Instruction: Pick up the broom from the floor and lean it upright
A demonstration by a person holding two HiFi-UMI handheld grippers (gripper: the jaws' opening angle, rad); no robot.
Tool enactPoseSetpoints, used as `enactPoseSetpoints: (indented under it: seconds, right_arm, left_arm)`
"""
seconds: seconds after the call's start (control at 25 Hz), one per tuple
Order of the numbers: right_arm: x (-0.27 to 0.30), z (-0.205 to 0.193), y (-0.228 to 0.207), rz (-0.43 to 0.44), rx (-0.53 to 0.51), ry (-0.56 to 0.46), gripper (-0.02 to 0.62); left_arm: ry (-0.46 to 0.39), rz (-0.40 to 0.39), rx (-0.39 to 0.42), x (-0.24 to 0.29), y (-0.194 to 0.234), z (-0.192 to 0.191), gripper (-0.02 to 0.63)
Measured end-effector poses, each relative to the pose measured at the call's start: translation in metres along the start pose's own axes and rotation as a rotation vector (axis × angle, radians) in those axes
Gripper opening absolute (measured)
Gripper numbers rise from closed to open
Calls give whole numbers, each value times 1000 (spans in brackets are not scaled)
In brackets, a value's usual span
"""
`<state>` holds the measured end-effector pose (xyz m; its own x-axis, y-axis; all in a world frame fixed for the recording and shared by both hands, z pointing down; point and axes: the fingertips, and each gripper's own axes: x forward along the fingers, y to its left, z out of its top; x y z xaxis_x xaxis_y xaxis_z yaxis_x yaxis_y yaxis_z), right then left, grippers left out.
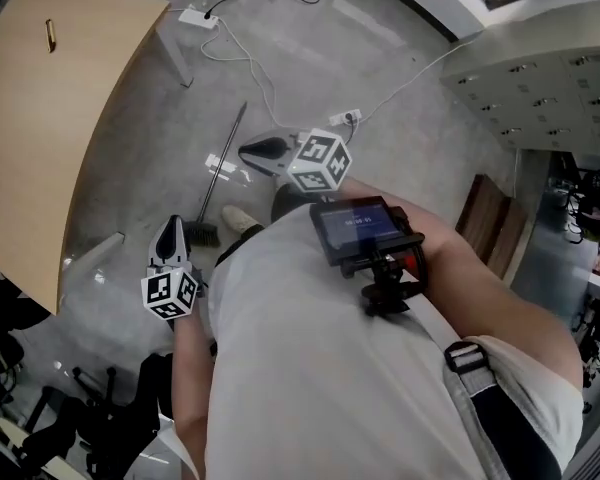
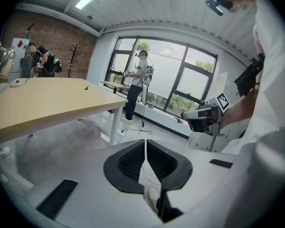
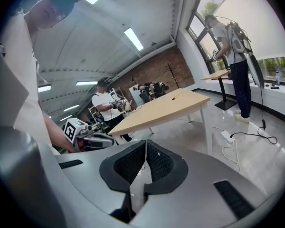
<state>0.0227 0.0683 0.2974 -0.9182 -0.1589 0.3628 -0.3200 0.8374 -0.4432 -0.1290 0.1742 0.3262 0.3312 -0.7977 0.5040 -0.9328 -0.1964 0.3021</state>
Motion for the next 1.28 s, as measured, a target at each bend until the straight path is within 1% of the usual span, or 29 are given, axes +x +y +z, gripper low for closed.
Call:
enactPoseSetpoints:
  seconds: [0.12,0.2,0.32,0.52,0.68,0.88,1.0,1.08,1.28]
  right_arm:
    - [20,-38,11,-26,56,9,18]
    - [37,-59,8,-34,87,19,18]
    - [45,-76,-17,-49,126,34,18]
    - [34,-91,-61,-62,172,50,18]
    - [38,-106,-96,-31,154,93,18]
    - [34,-141,-131,-23,138,159,18]
    - [32,-156,-141,-20,150,165,18]
    - [30,-168,-148,-16,162,165,18]
    - [8,-218,-176,-56,206,200,18]
  left_arm:
    - [77,-31,-12,-8,17,-47,18]
    - [122,-55,-11,-1,29,-70,18]
    - [189,-78,5,28,33,-82,18]
    - [276,-101,7,78,18,-97,18]
    - [308,-124,20,126,13,-102,18]
    - [369,-149,37,178,15,-130,18]
    - [417,-127,12,200,27,-158,18]
    - [452,-118,10,211,30,-178,18]
    - [541,-171,33,240,10,-240,18]
